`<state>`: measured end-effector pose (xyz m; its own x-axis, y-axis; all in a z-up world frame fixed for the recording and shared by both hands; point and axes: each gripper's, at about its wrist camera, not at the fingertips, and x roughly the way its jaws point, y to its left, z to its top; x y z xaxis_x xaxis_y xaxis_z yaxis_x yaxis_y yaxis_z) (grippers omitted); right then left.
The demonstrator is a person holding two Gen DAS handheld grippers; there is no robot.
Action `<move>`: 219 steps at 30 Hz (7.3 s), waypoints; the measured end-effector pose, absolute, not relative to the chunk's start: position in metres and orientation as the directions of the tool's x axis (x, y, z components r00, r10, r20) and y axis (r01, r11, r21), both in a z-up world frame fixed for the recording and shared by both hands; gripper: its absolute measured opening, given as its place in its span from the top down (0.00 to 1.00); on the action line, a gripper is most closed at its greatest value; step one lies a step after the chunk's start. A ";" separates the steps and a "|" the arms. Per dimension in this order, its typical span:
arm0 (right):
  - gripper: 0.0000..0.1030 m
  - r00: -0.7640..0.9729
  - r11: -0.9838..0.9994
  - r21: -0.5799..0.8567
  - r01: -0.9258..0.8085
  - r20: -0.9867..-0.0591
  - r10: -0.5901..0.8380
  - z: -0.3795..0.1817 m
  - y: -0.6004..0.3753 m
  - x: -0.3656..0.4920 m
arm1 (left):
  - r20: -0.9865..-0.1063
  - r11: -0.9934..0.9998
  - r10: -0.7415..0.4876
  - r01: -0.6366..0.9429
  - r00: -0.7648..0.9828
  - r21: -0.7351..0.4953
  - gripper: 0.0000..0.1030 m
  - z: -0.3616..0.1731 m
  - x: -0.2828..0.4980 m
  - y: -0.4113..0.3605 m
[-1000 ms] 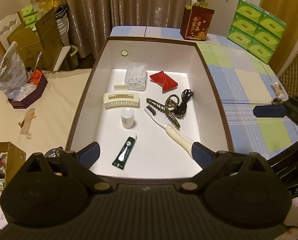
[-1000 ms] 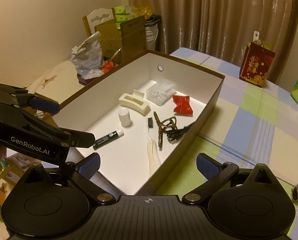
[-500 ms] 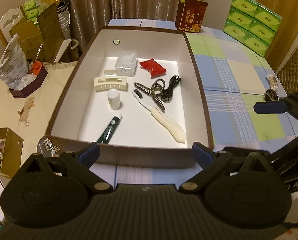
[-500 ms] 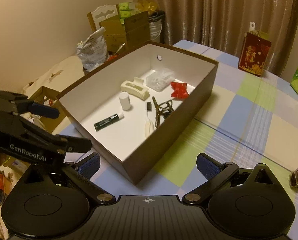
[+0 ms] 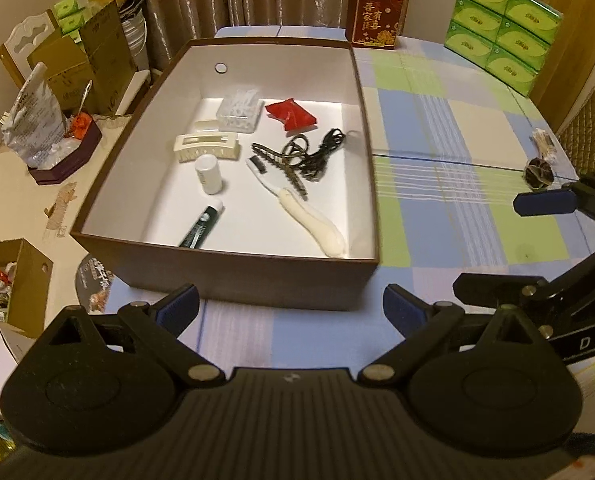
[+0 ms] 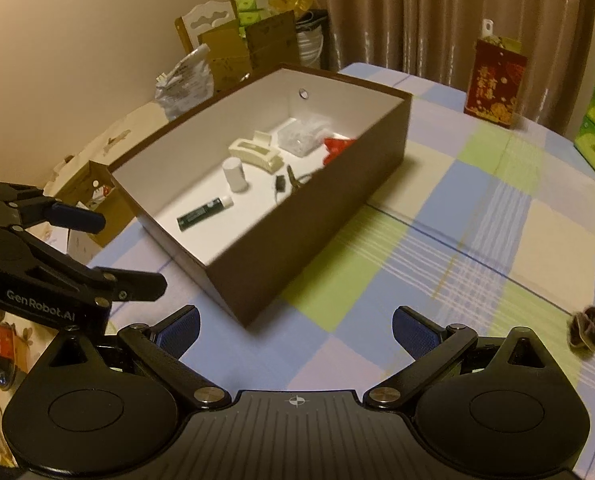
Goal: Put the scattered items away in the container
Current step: 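Withdraw both open grippers from the box toward the scrunchie and swabs, then grasp the cotton swab packet with the right gripper while the left gripper grasps the brown scrunchie, then carry the swab packet and scrunchie in both grippers over the box, then open the right gripper to drop the swabs while the left gripper releases the scrunchie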
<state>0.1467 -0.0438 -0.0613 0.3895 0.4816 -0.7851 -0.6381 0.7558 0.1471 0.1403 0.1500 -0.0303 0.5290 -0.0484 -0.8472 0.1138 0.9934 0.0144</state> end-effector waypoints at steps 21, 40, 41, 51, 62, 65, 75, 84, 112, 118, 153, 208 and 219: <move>0.03 0.460 0.853 0.141 -0.502 -0.792 0.401 -0.056 -0.170 0.142 | -0.847 0.976 -0.113 0.216 0.520 0.002 0.06 -0.033 0.138 0.039; 0.03 0.571 0.959 0.140 -0.246 -0.779 0.260 -0.058 -0.297 0.148 | -0.830 0.902 -0.251 0.431 0.499 -0.015 0.06 -0.045 0.156 -0.085; 0.03 0.576 0.961 0.141 -0.238 -0.776 0.256 -0.059 -0.302 0.151 | -0.826 0.896 -0.260 0.443 0.500 -0.014 0.06 -0.046 0.158 -0.091; 0.03 0.590 0.975 0.126 -0.186 -0.779 0.213 -0.080 -0.341 0.186 | -0.796 0.844 -0.323 0.536 0.511 0.002 0.07 -0.063 0.196 -0.144; 0.04 0.605 0.978 0.129 -0.162 -0.770 0.202 -0.099 -0.376 0.250 | -0.784 0.778 -0.388 0.628 0.485 0.004 0.18 -0.098 0.253 -0.201; 0.04 0.602 0.977 0.147 -0.155 -0.770 0.211 -0.104 -0.385 0.265 | -0.790 0.768 -0.392 0.641 0.470 0.000 0.27 -0.110 0.270 -0.212; 0.09 0.584 0.976 0.154 -0.157 -0.782 0.217 -0.124 -0.393 0.311 | -0.813 0.740 -0.379 0.673 0.443 0.021 0.34 -0.140 0.307 -0.242; 0.10 0.580 0.972 0.162 -0.172 -0.781 0.232 -0.133 -0.393 0.336 | -0.826 0.707 -0.385 0.707 0.412 0.023 0.63 -0.160 0.323 -0.254; 0.79 0.553 0.947 0.038 -0.319 -0.804 0.218 -0.160 -0.334 0.363 | -0.807 0.888 -0.214 0.454 0.551 0.075 0.90 -0.145 0.344 -0.161; 0.79 0.543 0.932 0.051 -0.358 -0.801 0.253 -0.138 -0.313 0.338 | -0.803 0.905 -0.198 0.419 0.562 0.070 0.90 -0.136 0.330 -0.146; 0.79 0.491 0.784 0.134 -0.606 -0.713 0.501 -0.038 -0.111 0.231 | -0.653 0.968 -0.188 0.250 0.734 0.002 0.90 -0.014 0.218 0.032; 0.25 0.297 0.620 0.037 -0.783 -0.854 0.426 -0.121 0.134 0.254 | -0.860 0.962 -0.224 0.248 0.459 -0.118 0.87 -0.075 0.270 0.250; 0.07 0.354 0.589 -0.045 -0.807 -0.835 0.421 -0.110 0.127 0.239 | -0.864 0.966 -0.217 0.229 0.455 -0.122 0.54 -0.075 0.272 0.247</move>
